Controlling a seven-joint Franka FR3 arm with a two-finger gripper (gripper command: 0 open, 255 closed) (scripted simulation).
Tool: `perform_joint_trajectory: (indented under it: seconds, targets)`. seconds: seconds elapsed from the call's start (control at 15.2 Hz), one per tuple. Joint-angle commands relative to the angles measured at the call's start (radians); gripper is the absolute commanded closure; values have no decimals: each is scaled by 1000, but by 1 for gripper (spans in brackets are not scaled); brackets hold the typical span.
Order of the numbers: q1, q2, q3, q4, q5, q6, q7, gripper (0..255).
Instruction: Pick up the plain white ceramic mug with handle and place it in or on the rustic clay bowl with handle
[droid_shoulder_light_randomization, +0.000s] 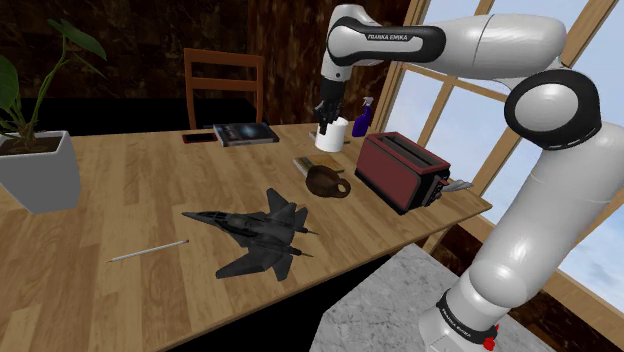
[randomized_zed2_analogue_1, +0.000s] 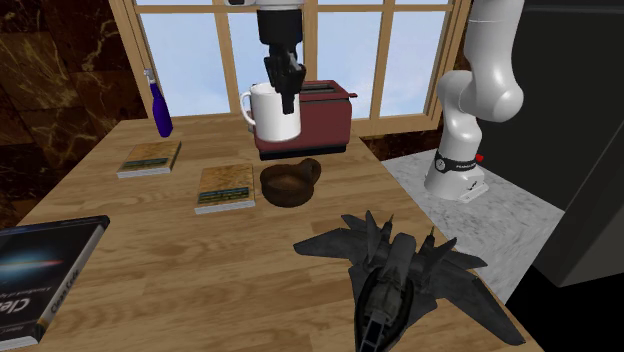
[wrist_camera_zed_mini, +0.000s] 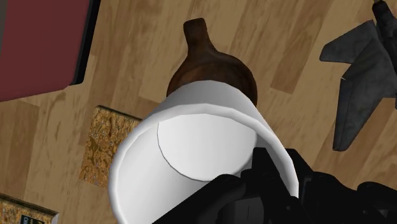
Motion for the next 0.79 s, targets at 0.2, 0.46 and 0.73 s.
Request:
perform_joint_trajectory:
  seconds: [0.2, 0.46, 0.73]
  targets:
    - [-28, -52, -23, -90, 8, 39, -53, 255]
    - [-28, -50, -23, -142, 8, 93, -52, 255]
    - [-28, -45, -23, -190, 7, 145, -52, 255]
